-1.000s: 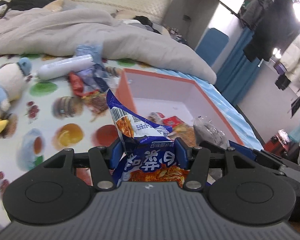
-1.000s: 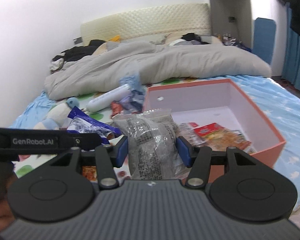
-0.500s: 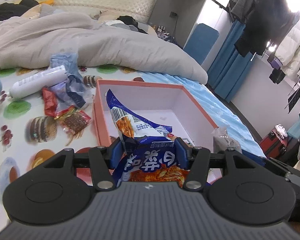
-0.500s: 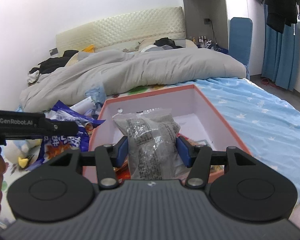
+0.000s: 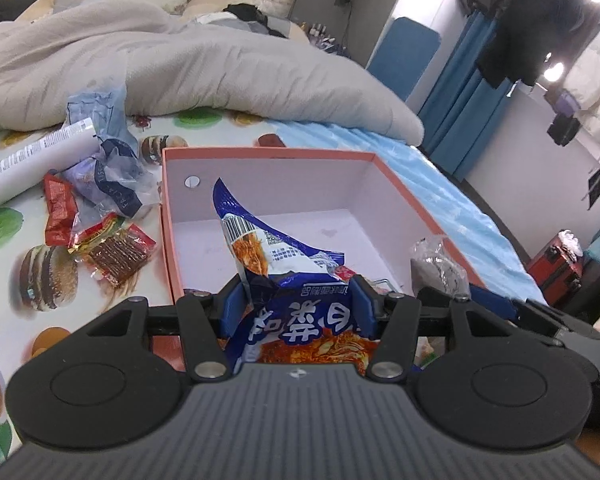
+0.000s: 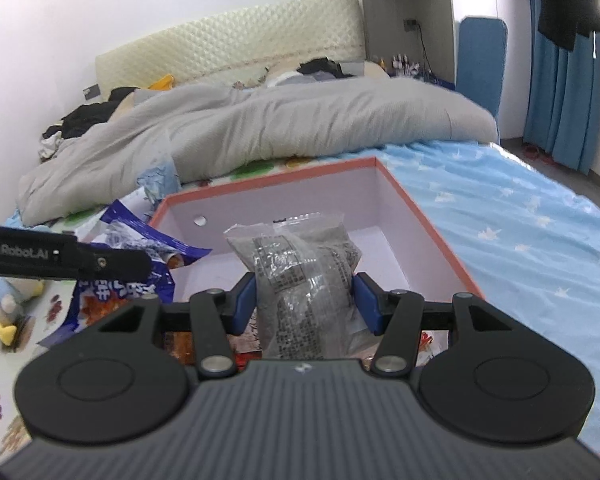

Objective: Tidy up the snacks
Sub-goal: 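Open both grippers to drop the packets into the pink box, then withdraw both tools from the box toward the remaining snacks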

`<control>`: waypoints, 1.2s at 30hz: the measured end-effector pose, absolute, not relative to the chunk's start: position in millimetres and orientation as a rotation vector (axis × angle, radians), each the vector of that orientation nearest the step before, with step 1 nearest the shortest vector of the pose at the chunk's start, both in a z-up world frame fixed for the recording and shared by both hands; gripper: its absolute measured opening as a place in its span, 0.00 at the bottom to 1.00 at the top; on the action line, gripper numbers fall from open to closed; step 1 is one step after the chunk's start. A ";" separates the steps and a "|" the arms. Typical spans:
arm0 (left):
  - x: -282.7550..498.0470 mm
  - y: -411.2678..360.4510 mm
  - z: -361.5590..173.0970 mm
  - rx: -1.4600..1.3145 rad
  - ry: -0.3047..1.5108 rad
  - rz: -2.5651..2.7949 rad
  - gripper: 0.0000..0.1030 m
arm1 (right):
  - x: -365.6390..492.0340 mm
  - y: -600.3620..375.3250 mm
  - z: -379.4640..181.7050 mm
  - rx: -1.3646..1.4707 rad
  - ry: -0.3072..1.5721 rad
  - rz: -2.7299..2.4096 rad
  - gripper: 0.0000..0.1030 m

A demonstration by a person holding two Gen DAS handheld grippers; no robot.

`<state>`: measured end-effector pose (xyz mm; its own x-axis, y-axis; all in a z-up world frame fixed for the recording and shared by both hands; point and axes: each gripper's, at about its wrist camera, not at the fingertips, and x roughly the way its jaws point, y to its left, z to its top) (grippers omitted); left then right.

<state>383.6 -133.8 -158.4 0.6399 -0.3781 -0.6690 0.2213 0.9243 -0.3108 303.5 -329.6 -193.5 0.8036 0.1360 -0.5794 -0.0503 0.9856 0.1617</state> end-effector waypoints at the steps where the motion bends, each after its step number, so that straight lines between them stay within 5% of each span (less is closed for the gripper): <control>1: 388.9 -134.2 -162.5 -0.214 0.817 -0.341 0.59 | 307.5 -329.9 -198.0 0.144 0.640 0.099 0.54; 9: 407.6 -132.7 -181.0 -0.244 0.846 -0.327 0.59 | 325.2 -325.5 -213.3 0.149 0.679 0.101 0.55; 12: 409.0 -129.2 -182.0 -0.260 0.850 -0.326 0.66 | 326.2 -325.1 -214.8 0.167 0.692 0.095 0.55; 16: 401.7 -123.1 -171.7 -0.265 0.813 -0.304 0.70 | 321.3 -323.9 -210.7 0.172 0.687 0.102 0.73; 36: 305.1 -86.2 -95.9 -0.214 0.647 -0.279 0.72 | 249.4 -301.2 -155.0 0.164 0.556 0.154 0.73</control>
<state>305.1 -86.2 -95.9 0.7629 -0.3209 -0.5612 0.1885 0.9408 -0.2817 249.4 -301.2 -155.0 0.8382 0.1894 -0.5114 -0.1009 0.9754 0.1960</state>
